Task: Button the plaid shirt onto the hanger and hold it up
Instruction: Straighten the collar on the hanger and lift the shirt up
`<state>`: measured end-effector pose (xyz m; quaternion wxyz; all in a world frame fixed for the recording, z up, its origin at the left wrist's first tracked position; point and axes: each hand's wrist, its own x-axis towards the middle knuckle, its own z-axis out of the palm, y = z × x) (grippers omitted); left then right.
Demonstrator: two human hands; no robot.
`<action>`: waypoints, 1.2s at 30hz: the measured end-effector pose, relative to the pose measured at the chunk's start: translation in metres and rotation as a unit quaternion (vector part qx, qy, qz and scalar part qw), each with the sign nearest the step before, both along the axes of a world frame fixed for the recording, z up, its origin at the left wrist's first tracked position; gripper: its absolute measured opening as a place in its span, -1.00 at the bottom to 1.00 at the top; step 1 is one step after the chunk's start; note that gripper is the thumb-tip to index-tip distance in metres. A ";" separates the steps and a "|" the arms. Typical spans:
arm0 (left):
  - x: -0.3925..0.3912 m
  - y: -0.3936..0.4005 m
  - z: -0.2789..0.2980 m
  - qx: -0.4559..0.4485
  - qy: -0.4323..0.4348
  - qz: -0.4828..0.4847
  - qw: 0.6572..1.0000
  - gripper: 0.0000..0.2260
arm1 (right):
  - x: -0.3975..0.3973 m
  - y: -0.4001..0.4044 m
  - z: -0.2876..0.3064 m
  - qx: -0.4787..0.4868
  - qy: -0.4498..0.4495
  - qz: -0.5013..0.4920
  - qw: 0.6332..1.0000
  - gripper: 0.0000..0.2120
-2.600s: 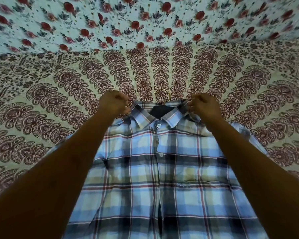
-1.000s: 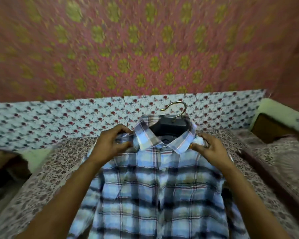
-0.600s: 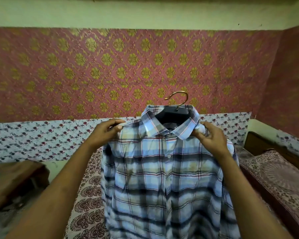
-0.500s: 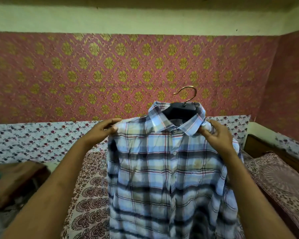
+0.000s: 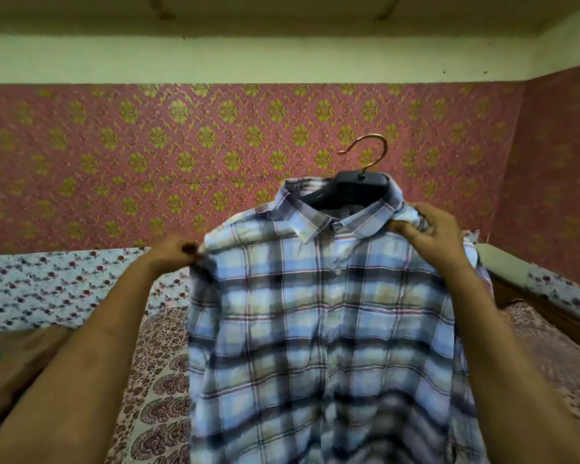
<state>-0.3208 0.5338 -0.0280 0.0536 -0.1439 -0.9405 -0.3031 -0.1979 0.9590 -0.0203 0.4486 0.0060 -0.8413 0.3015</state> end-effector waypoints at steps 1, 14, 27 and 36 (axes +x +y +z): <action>-0.002 0.003 0.000 -0.036 -0.017 -0.011 0.999 -0.73 | -0.002 -0.001 -0.001 0.003 -0.004 0.006 1.000 -0.37; 0.014 0.061 -0.007 0.218 0.075 -0.116 0.966 -0.92 | -0.009 -0.015 -0.004 0.058 -0.014 -0.023 0.998 -0.29; 0.000 0.072 0.002 0.125 0.082 -0.132 0.980 -0.73 | -0.019 -0.022 -0.027 0.012 -0.049 0.001 0.999 -0.49; 0.007 0.079 -0.008 0.165 0.124 -0.171 0.964 -0.87 | -0.011 -0.034 -0.033 -0.073 -0.068 0.085 0.991 -0.41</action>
